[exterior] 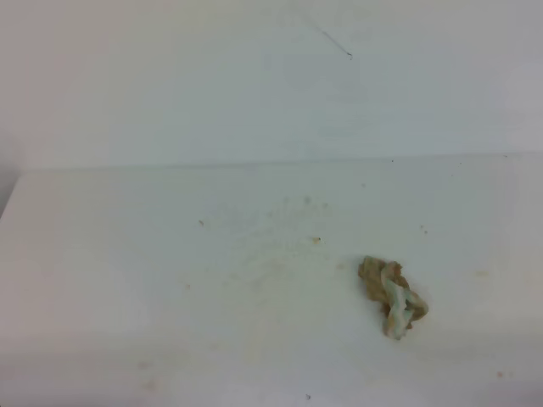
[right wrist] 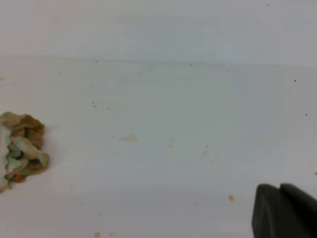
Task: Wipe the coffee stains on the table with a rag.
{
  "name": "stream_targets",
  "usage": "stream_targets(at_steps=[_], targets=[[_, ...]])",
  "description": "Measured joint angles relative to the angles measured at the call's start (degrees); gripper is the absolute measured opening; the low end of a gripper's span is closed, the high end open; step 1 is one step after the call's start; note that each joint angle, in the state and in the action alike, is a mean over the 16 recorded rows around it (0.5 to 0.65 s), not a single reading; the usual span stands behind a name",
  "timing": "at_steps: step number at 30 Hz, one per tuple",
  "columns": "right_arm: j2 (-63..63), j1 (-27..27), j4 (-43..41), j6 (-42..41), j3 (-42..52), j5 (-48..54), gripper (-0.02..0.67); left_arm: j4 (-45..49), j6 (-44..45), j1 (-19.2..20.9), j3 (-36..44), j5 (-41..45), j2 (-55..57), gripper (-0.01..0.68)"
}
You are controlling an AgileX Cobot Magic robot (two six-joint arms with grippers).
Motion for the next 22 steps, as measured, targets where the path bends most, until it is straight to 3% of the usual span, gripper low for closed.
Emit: stream_targets(at_steps=[22], targets=[[0.00, 0.00, 0.00, 0.00, 0.00, 0.00, -0.003, 0.00, 0.00, 0.00, 0.00, 0.00, 0.00, -0.002]])
